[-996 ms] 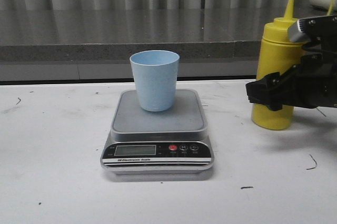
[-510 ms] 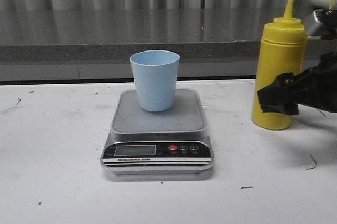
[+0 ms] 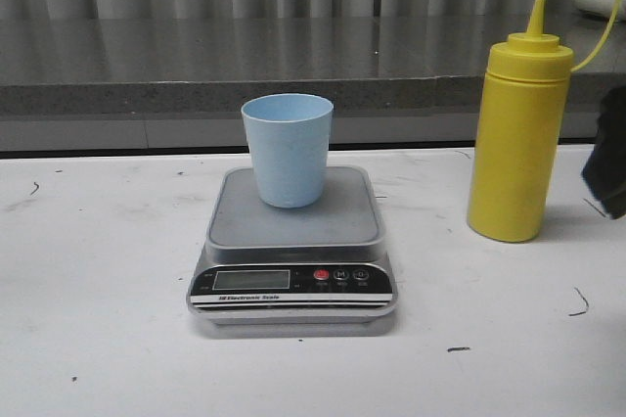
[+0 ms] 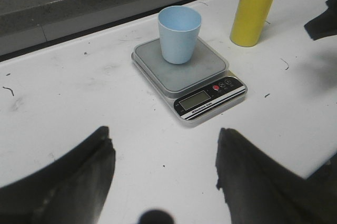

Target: Pour seasoning into cup on scale with both arms

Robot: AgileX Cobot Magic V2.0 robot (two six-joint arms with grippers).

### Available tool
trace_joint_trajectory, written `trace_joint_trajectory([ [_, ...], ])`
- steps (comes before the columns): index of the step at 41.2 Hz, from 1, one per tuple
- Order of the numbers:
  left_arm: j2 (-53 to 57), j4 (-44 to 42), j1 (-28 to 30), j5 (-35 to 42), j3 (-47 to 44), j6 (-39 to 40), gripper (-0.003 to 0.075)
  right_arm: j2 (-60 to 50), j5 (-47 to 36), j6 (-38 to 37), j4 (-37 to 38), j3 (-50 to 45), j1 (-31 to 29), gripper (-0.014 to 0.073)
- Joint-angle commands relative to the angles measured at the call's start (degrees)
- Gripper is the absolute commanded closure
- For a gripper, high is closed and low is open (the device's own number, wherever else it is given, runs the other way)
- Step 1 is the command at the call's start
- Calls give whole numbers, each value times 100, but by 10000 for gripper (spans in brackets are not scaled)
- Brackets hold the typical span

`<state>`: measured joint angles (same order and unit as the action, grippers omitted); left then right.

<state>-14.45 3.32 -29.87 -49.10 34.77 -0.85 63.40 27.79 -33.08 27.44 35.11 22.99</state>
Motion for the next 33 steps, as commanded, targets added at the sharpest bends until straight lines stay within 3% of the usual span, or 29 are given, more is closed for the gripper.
trace_joint_trajectory([
  [1,-58,62,-5,424,130,39,300,-429,1362,627,-289,712,312,-60],
  [5,-58,62,-5,424,130,39,300,-783,2082,1244,-983,1199,379,-60],
  [12,-58,62,-5,424,130,39,300,-1670,2098,1639,-1656,1339,379,-60],
  [33,-58,62,-5,424,130,39,300,-3565,2961,1805,-1774,1331,379,-60],
])
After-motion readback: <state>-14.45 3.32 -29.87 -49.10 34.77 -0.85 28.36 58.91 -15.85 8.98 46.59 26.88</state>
